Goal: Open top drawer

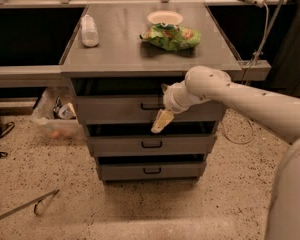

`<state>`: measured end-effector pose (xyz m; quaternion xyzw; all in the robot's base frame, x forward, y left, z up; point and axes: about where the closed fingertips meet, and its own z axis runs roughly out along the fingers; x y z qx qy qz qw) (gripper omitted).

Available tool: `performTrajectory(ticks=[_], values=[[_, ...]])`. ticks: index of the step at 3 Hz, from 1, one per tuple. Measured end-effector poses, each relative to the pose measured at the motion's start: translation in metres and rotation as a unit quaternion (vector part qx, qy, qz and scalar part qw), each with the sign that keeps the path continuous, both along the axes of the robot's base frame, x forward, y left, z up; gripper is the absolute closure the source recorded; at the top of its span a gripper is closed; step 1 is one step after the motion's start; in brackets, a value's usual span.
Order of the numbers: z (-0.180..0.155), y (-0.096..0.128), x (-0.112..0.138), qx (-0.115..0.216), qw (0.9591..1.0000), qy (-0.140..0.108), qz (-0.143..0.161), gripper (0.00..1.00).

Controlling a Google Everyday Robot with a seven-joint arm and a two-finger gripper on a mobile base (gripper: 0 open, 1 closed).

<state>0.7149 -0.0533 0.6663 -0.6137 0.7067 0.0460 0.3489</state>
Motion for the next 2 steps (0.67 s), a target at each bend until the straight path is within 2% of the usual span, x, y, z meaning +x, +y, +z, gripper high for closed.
performTrajectory(ticks=[1, 2], values=[[-0.013, -0.008, -0.004, -0.014, 0.9978, 0.063, 0.013, 0.00], [-0.007, -0.024, -0.033, -0.020, 0.9911, 0.129, 0.028, 0.00]])
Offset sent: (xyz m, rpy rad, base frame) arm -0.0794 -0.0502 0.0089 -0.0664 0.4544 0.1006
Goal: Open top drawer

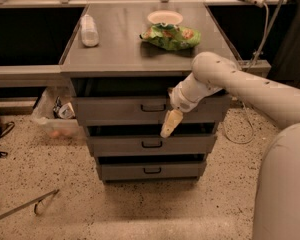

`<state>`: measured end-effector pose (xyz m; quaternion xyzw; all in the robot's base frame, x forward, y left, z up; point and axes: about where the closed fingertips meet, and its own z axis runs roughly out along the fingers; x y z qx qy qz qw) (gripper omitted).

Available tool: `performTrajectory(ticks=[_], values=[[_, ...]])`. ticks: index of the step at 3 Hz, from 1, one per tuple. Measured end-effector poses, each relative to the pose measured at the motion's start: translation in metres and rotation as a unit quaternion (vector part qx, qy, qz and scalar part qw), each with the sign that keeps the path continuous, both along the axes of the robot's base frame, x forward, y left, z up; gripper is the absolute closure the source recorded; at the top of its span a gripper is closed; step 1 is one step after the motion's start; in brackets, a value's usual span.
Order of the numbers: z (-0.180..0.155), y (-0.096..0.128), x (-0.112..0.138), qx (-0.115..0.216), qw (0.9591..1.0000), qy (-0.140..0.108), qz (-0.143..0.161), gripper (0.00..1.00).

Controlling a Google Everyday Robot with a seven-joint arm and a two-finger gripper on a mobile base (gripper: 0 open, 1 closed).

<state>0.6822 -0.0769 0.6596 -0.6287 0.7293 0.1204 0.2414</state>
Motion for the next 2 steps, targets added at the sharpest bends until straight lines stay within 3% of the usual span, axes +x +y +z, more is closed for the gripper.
performTrajectory(ticks=[1, 2], values=[[0.019, -0.015, -0.037, 0.016, 0.9976, 0.066, 0.016, 0.00], [0.014, -0.015, -0.057, 0.009, 0.9942, 0.101, 0.036, 0.00]])
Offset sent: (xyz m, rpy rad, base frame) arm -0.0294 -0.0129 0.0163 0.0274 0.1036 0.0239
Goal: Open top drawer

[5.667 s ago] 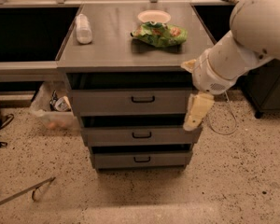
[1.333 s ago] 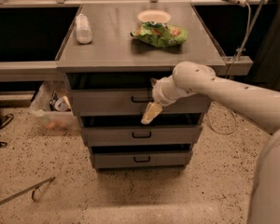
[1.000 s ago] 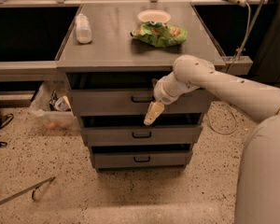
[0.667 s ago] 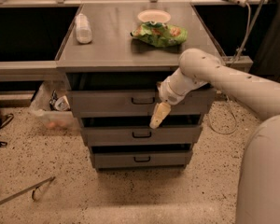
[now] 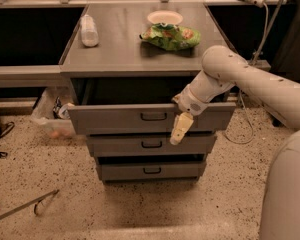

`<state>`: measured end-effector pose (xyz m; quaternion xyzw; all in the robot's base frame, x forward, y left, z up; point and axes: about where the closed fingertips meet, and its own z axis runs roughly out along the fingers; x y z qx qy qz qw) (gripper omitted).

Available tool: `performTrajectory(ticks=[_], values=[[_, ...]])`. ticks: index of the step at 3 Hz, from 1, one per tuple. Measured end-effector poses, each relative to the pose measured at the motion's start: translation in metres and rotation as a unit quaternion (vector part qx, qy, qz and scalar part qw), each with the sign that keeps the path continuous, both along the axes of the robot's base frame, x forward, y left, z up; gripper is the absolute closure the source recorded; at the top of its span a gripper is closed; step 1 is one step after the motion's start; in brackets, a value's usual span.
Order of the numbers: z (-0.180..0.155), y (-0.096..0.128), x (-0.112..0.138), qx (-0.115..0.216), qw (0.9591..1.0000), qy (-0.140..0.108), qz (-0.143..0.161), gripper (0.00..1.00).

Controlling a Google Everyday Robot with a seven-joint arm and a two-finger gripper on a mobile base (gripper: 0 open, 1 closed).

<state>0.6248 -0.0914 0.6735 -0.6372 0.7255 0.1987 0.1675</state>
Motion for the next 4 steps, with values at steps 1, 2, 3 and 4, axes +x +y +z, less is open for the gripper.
performTrajectory(ticks=[1, 2, 3, 4], values=[[0.000, 0.000, 0.000, 0.000, 1.0000, 0.000, 0.000, 0.00], [0.002, 0.001, -0.003, -0.002, 1.0000, 0.003, -0.002, 0.00], [0.003, 0.002, -0.011, 0.004, 0.9999, 0.012, -0.007, 0.00], [-0.004, 0.006, -0.009, 0.002, 0.9998, 0.019, -0.007, 0.00]])
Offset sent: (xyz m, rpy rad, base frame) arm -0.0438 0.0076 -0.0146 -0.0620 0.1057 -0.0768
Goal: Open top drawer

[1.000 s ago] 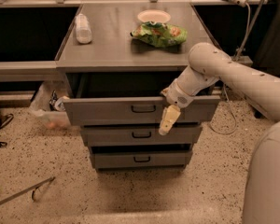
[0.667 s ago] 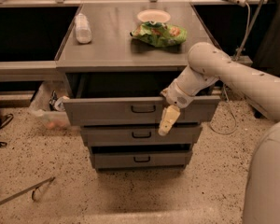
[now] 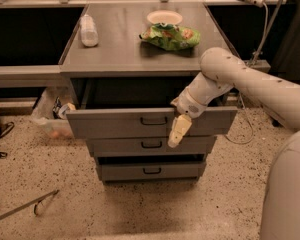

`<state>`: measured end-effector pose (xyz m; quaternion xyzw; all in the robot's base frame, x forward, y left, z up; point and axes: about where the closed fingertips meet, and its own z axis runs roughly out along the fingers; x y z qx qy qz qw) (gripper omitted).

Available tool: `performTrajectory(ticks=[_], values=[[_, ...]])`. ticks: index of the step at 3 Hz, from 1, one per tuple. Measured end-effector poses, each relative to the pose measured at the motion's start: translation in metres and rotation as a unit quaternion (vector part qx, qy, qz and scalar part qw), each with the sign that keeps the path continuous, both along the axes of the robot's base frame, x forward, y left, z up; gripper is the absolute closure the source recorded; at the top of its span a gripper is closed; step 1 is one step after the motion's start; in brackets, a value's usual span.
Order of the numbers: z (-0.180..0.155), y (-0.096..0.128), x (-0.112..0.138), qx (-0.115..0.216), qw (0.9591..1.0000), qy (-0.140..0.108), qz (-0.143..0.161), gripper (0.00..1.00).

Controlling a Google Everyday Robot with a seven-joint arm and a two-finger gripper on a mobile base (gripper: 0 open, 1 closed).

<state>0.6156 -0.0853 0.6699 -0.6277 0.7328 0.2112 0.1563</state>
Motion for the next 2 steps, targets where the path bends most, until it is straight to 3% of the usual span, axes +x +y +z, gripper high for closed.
performTrajectory(ticks=[1, 2], values=[[0.000, 0.000, 0.000, 0.000, 1.0000, 0.000, 0.000, 0.00], [0.001, 0.005, -0.023, 0.004, 1.0000, 0.009, -0.001, 0.00]])
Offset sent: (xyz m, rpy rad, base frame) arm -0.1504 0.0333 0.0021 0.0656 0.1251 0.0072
